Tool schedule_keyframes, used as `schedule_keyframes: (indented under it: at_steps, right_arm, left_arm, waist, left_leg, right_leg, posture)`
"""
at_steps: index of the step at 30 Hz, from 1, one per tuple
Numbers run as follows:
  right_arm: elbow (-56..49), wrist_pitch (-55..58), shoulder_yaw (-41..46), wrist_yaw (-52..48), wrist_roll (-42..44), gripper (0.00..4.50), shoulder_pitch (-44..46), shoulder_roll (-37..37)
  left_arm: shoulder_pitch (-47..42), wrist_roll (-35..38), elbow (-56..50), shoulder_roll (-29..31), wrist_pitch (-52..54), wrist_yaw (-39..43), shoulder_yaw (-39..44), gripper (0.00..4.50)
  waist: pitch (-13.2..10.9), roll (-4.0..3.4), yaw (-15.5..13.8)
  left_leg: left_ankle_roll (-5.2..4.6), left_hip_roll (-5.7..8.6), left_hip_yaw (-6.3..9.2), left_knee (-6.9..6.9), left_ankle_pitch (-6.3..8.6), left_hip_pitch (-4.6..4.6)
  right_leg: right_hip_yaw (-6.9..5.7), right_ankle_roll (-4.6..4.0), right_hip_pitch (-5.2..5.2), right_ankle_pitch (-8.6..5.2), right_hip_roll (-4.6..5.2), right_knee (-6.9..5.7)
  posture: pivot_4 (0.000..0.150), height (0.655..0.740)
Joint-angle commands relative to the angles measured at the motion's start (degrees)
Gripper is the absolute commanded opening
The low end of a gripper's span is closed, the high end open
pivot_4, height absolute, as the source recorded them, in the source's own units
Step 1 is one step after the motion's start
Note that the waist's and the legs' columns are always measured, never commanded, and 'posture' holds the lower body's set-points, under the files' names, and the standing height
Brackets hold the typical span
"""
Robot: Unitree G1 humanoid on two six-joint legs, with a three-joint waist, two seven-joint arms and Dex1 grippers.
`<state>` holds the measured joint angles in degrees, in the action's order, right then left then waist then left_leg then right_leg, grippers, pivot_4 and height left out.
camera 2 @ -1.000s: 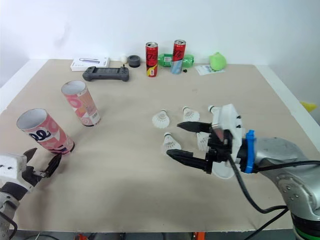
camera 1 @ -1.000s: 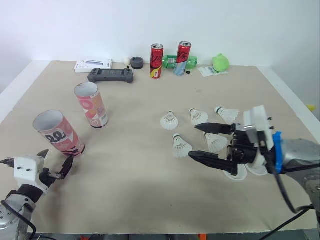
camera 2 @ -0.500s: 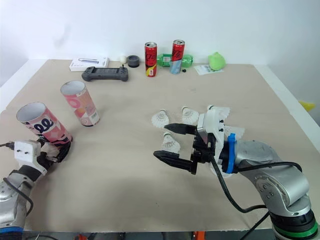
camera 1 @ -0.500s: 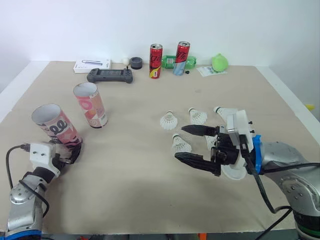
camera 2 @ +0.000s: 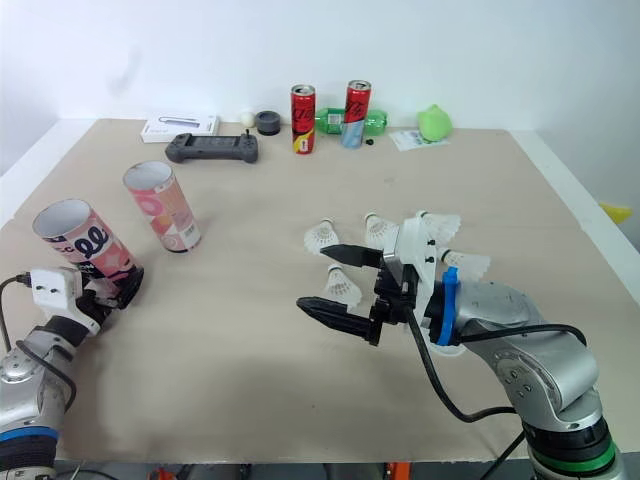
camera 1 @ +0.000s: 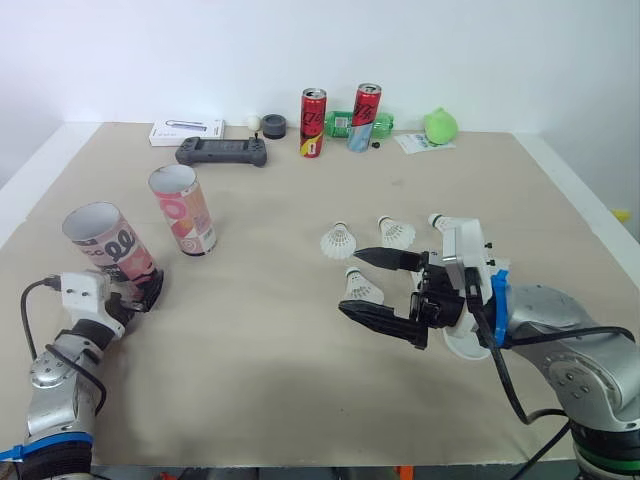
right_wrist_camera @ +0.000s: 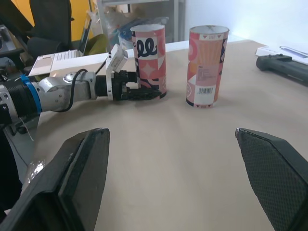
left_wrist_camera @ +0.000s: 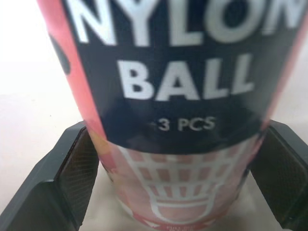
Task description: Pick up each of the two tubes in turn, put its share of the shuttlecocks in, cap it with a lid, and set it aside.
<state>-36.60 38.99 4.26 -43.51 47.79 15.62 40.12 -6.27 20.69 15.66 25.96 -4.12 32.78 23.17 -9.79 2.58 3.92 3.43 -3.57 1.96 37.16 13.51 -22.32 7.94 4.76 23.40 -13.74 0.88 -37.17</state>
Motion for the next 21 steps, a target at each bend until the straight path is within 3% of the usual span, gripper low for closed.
schedule_keyframes:
  at_steps: [1,8,12,21]
  right_arm:
    - [-1.87,-0.65,-0.21,0.5,0.24,4.49,0.93,-0.36]
    - [-1.79,-0.68,-0.57,0.95,0.42,4.49,1.17,-0.46]
    - [-1.6,-0.75,-0.72,1.12,0.4,4.5,1.29,-0.52]
    - [-2.26,-0.28,-0.88,1.87,0.65,4.5,-0.01,-0.62]
  left_arm:
    - [0.1,0.26,0.87,-0.02,0.52,0.71,-0.67,4.44]
    - [-0.36,-0.68,1.63,0.12,-0.58,0.62,-1.03,4.44]
    - [-0.25,-0.77,1.77,0.14,-0.34,0.21,-1.01,3.21]
    - [1.47,-2.22,0.21,0.5,-1.28,-1.79,-0.69,3.21]
  waist:
    - [0.02,-0.04,0.0]
    - [0.05,-0.11,-0.02]
    - [0.05,-0.11,-0.02]
    - [0.06,-0.11,0.02]
  left_leg:
    - [0.0,0.0,0.0,0.0,0.0,0.0]
    - [-0.02,0.0,0.0,-0.01,-0.01,0.0]
    - [-0.03,0.0,0.0,0.0,-0.02,0.0]
    - [-0.02,0.0,0.0,-0.02,-0.01,0.01]
  right_leg:
    - [0.0,-0.01,0.0,-0.01,0.0,0.0]
    - [0.0,-0.16,0.0,-0.1,0.0,0.0]
    - [0.0,-0.15,0.0,-0.09,0.0,0.0]
    - [0.01,-0.17,0.01,-0.11,0.0,0.01]
  posture:
    - [0.15,0.74]
    - [0.15,0.74]
    - [0.15,0.74]
    - [0.15,0.74]
